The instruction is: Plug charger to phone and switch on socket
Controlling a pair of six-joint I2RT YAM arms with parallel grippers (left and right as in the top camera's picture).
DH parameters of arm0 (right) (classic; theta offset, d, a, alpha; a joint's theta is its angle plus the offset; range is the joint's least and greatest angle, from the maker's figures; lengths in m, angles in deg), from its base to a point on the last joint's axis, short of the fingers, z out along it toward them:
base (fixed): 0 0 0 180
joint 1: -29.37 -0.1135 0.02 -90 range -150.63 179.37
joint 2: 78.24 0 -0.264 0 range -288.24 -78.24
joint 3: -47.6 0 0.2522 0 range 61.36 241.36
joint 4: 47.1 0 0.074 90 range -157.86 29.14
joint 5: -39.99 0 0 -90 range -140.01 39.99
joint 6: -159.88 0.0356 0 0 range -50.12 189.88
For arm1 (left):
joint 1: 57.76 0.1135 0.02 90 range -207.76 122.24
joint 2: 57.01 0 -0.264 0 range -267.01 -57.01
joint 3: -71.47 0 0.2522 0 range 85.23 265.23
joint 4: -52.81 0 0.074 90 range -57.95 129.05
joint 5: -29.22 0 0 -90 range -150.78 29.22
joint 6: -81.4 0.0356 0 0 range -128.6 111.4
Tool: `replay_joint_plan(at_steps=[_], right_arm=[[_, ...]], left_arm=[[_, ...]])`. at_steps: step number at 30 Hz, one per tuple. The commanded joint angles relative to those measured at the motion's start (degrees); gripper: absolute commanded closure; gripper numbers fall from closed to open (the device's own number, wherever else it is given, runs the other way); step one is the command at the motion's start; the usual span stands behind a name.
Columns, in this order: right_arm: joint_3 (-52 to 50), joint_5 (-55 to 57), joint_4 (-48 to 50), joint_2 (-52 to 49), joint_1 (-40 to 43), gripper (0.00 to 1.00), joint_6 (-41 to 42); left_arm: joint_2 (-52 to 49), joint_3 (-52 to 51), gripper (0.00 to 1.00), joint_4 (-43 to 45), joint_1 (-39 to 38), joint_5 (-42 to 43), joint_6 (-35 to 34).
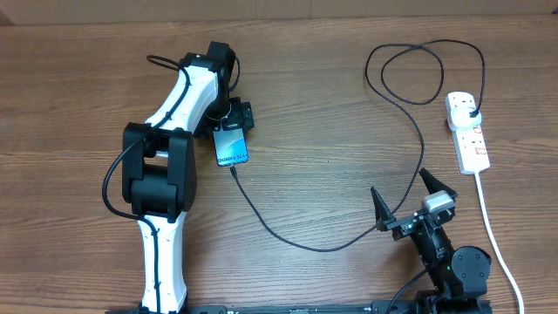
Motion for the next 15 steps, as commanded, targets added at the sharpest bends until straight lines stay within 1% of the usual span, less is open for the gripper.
replay_joint_plan(at_steps=[1,3,8,10,12,13,15], right_arm=[[-0.59,0.55,0.28,0.55,0.13,0.00,0.15],[-0.59,0.55,0.28,0.55,0.13,0.00,0.17],[-0.59,0.55,0.28,0.55,0.13,0.00,0.15],[-0.59,0.55,0.28,0.55,0.13,0.00,0.15],[-0.59,0.55,0.28,0.55,0.13,0.00,0.17],[-0.59,0.55,0.28,0.55,0.13,0.00,0.17],[-0.59,0.55,0.28,0.55,0.13,0.00,0.17]], left_arm=[[-1.68,-0.55,0.00,0.76,-0.44,3.50,2.54],[-1.68,-0.55,0.00,0.79,-0.83,3.26,2.40],[-1.68,-0.55,0.08,0.63,-1.25,2.38,-0.70],[-1.68,-0.55,0.09,0.63,-1.27,2.40,-1.16],[-1.68,-0.55,0.07,0.74,-1.31,2.40,-1.14],[-1.68,-0.55,0.00,0.85,-1.29,2.40,-1.09],[-1.68,-0.55,0.01,0.98,-1.29,2.43,-1.09]])
